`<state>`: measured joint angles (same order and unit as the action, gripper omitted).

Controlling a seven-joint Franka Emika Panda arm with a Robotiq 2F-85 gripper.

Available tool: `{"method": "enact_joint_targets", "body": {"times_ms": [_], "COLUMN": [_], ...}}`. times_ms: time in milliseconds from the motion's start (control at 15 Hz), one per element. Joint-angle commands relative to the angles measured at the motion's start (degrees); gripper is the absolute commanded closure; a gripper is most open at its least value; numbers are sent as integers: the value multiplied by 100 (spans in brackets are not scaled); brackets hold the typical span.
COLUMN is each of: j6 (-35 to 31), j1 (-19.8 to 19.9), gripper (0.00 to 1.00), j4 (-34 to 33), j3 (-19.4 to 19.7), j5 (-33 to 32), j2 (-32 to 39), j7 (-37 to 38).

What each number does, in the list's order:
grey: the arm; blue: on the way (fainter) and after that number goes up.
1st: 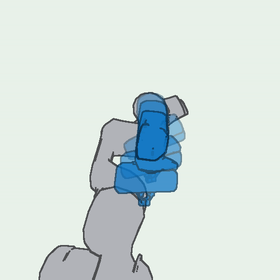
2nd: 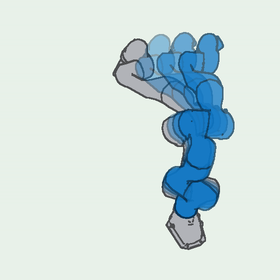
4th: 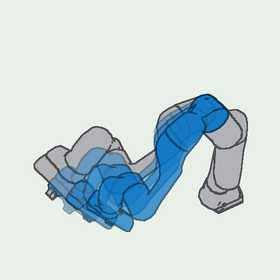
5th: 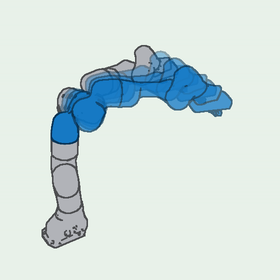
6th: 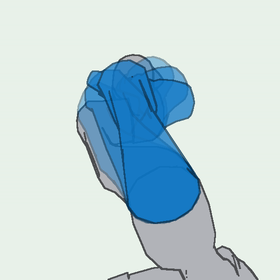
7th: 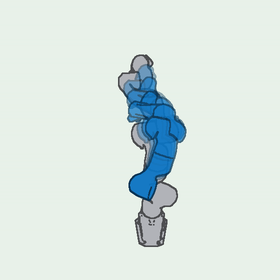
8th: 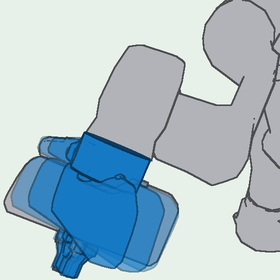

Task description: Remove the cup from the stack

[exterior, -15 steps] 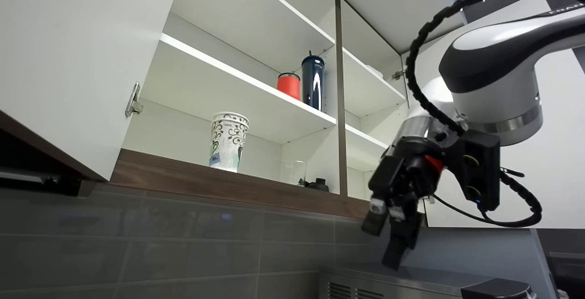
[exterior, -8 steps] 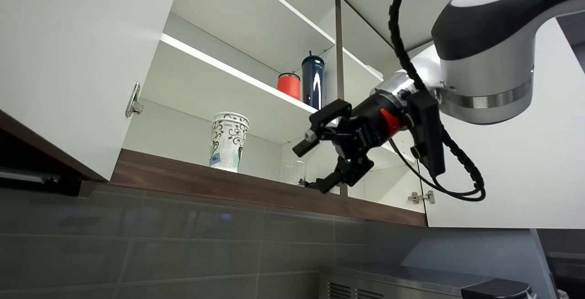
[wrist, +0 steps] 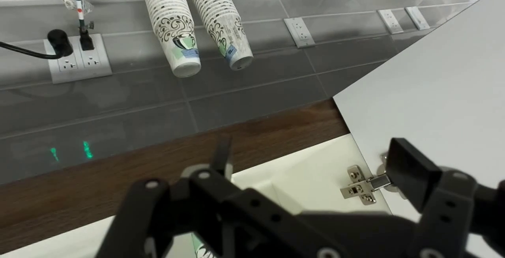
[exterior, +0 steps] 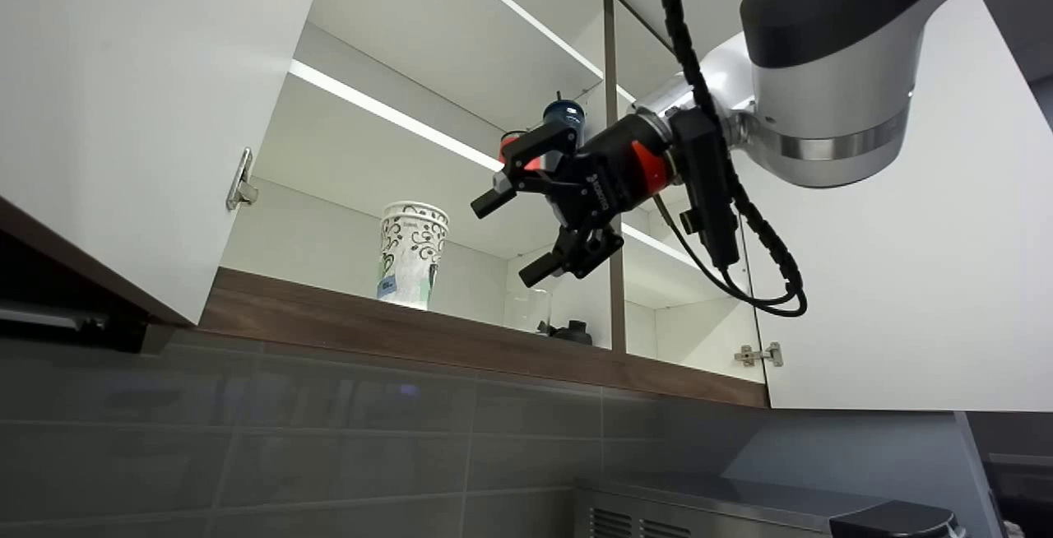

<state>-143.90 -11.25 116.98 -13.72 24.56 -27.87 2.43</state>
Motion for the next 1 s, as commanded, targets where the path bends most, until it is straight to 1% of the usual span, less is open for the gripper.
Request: {"method": "enact_joint_targets", "body": {"times_ms": [0,67,133,267,467,667,933], "j6": [-22,-22,70,246,197,234,226], "j1": [-177,-177,-3,102,343,467,552], "gripper": [0,0,0,0,0,0,0], "j4": [-15,-15,-147,-482,-1047,-1591,-2104], "j3": [132,132,61,98,44,-39,-191], "j5": [-154,-155,-243,-274,-558,-909,-1438], "j2": [41,46,78,213,502,834,1260], "j7": [107,107,518,976,1523,1802,2103]}}
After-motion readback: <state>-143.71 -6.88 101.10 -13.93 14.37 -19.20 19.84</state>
